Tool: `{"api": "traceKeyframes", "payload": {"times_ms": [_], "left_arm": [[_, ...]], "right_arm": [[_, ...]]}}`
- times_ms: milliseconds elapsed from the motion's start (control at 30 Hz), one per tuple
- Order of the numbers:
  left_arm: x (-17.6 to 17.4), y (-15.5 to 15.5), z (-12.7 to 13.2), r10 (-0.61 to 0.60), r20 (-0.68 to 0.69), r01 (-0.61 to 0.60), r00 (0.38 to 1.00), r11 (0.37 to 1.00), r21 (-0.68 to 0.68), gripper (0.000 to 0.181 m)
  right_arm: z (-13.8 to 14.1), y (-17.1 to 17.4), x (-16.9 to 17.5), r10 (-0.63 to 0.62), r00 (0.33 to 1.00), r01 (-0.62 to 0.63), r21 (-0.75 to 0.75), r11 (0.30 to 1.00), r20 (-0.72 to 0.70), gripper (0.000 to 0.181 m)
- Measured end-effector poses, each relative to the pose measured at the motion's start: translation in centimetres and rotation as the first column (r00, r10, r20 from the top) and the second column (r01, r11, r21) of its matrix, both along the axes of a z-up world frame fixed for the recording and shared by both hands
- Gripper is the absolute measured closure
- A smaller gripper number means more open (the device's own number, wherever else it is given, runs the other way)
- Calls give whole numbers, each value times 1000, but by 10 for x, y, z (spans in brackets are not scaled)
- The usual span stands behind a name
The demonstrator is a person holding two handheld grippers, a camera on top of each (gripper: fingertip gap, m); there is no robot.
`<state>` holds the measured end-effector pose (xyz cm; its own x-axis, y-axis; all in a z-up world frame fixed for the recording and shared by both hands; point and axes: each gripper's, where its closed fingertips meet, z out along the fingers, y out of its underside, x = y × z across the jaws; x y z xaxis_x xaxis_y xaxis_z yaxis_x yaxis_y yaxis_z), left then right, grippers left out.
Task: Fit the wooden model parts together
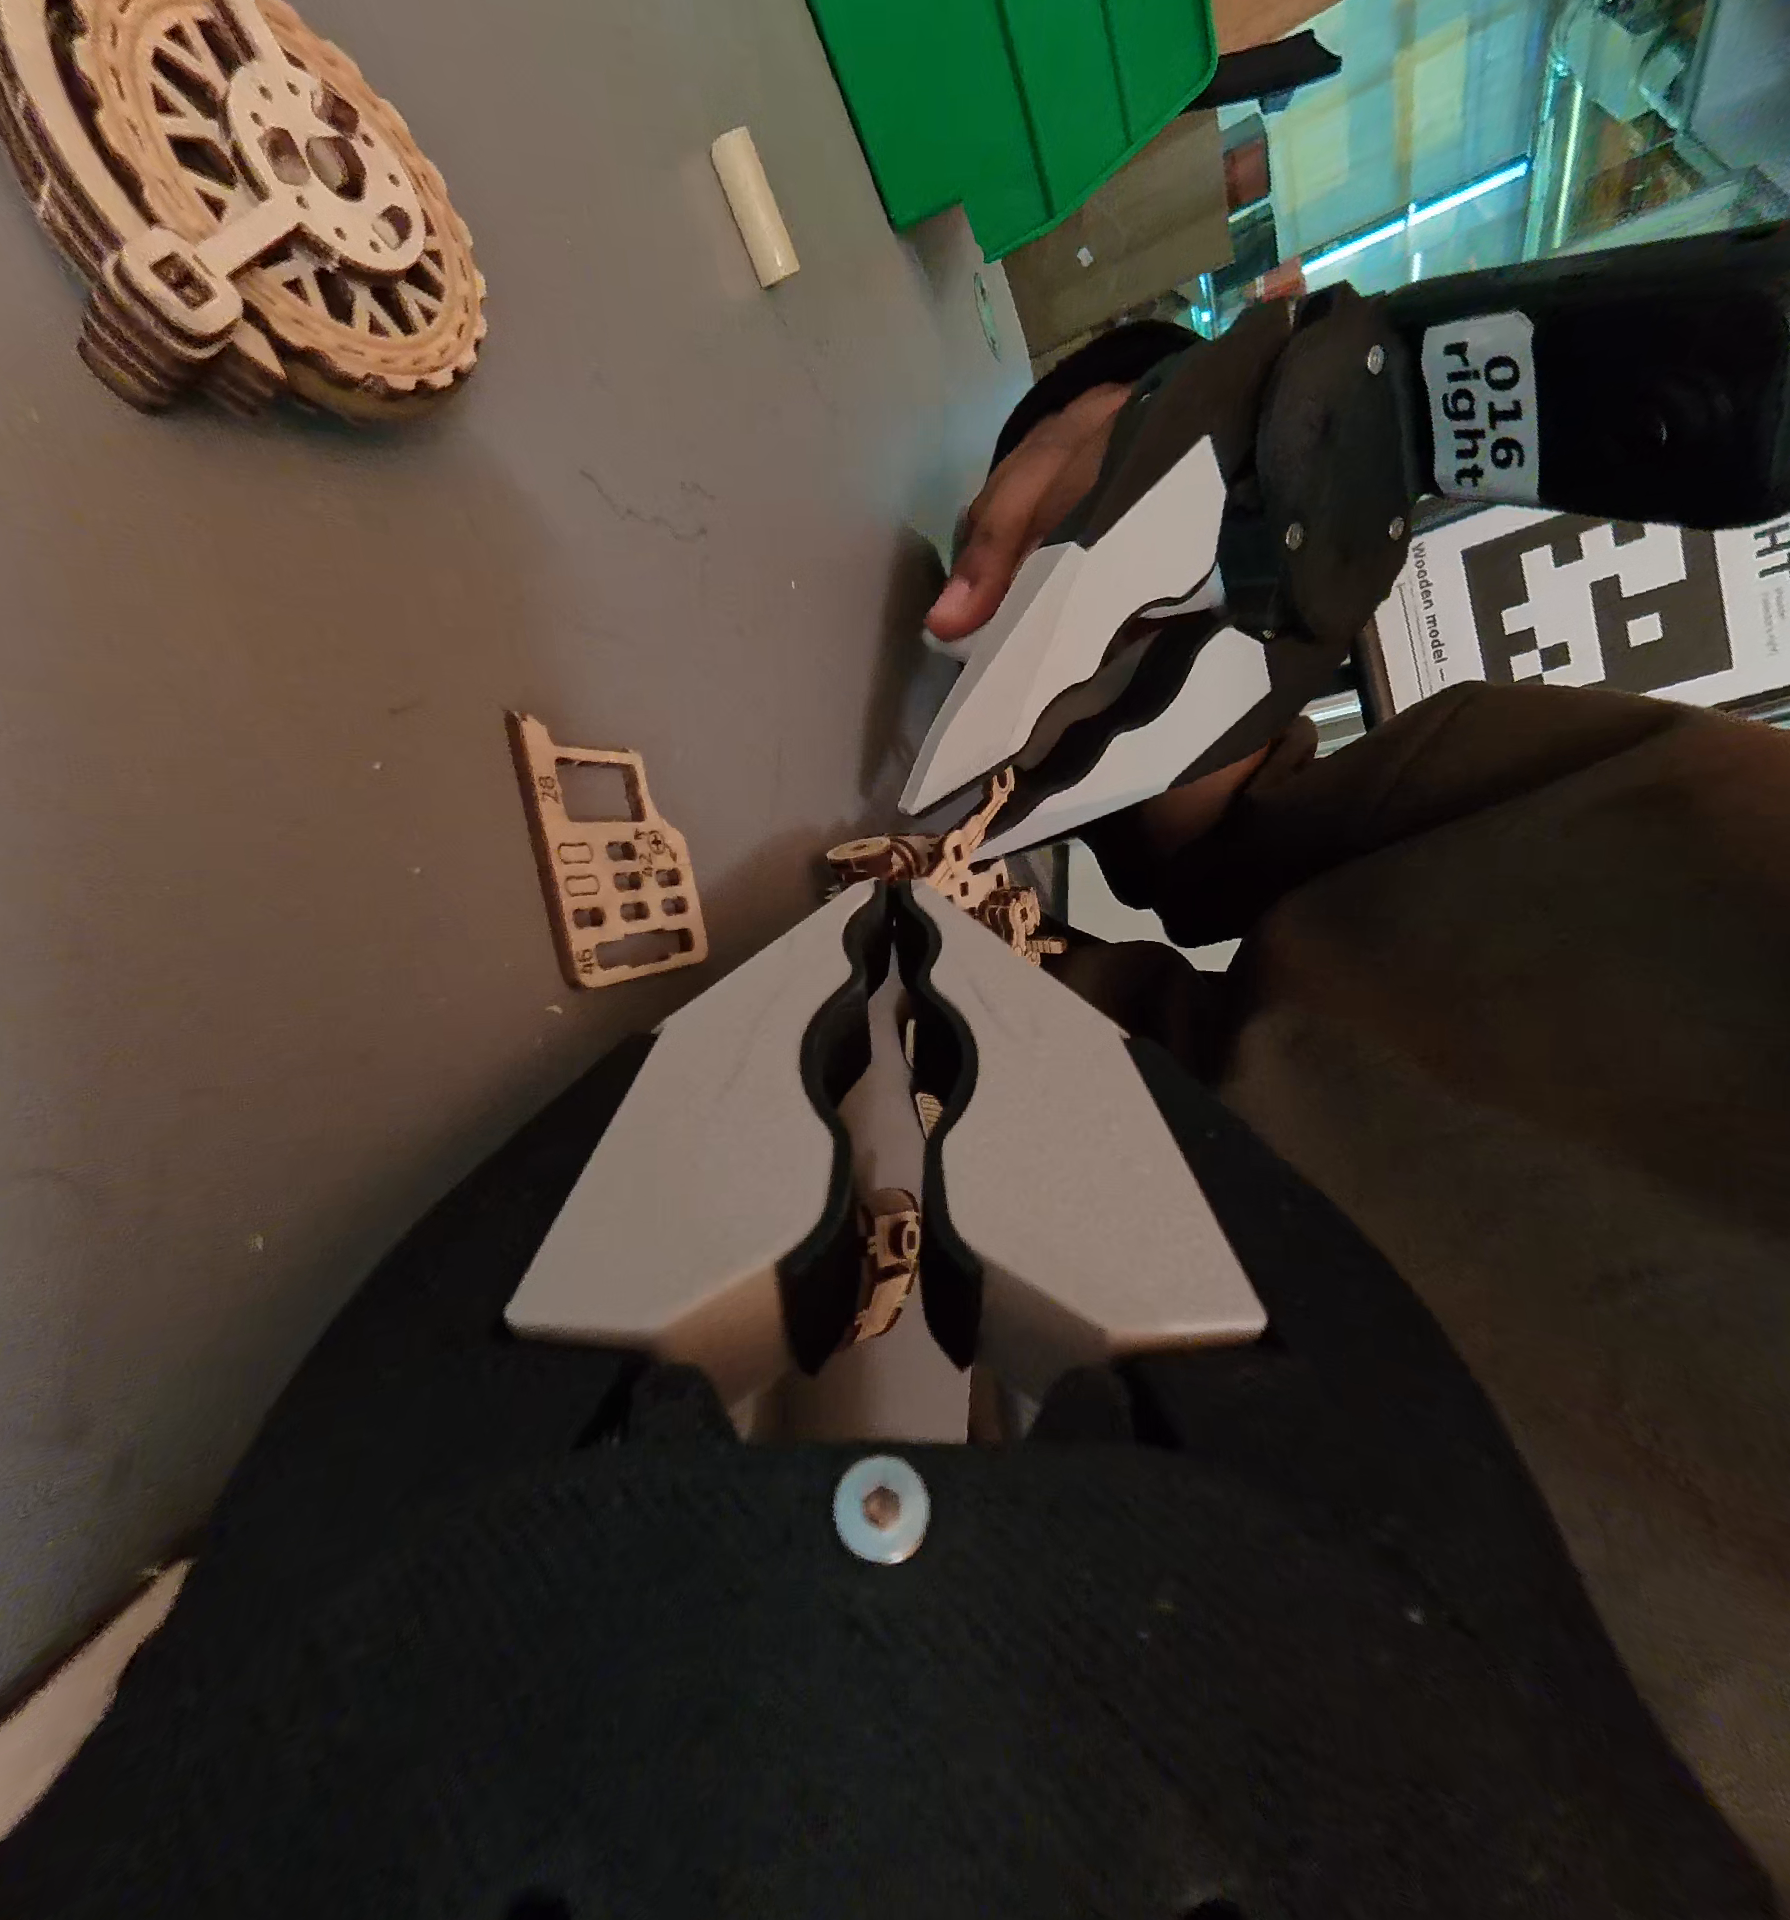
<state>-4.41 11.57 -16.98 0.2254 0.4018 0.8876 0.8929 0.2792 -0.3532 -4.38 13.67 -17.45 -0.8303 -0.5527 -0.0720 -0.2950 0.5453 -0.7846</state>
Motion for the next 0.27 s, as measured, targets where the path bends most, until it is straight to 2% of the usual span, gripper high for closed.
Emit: {"api": "traceKeyframes", "payload": {"times_ms": [267], "left_arm": [[-1, -2, 2, 10, -6, -10, 1000, 1000, 18, 181]], "right_arm": [[16, -4, -2, -133, 991, 133, -3, 991, -20, 172]]}}
